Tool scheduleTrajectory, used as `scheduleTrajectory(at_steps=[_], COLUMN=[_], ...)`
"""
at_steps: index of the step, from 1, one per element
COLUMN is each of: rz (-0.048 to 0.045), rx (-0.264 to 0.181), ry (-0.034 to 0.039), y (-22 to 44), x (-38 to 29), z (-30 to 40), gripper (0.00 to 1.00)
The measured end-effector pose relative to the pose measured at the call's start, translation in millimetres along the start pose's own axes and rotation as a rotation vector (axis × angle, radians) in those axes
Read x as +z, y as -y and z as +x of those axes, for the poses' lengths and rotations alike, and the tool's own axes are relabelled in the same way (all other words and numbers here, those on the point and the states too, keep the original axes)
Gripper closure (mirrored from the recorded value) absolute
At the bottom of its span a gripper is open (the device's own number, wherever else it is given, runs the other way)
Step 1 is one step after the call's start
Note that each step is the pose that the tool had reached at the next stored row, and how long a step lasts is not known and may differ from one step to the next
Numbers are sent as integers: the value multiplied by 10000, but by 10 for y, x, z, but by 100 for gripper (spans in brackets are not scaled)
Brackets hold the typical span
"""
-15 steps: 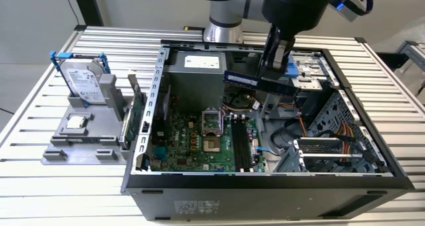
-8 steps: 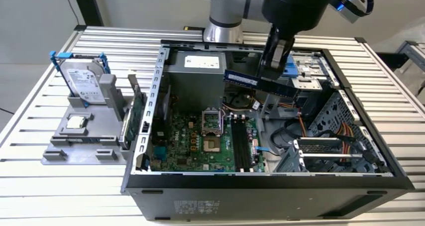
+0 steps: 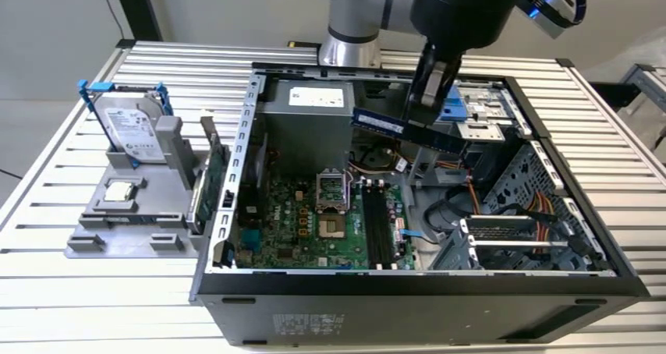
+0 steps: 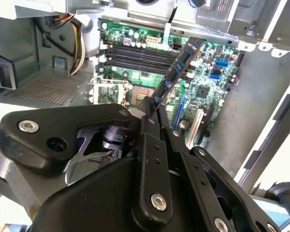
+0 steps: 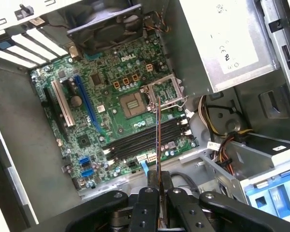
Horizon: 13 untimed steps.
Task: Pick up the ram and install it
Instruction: 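Insert the ram into the slot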
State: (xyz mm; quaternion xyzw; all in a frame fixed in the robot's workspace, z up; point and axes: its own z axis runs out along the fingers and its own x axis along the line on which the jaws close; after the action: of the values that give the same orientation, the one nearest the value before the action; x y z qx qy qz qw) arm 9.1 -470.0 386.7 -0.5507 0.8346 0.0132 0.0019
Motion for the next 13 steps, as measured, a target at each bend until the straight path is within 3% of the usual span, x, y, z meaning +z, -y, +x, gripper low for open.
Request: scheduleTrajectory(at_steps=[13], rz=[14], rx=[813], ry=[16], y=[0], x=[0], z=[0], gripper=[100])
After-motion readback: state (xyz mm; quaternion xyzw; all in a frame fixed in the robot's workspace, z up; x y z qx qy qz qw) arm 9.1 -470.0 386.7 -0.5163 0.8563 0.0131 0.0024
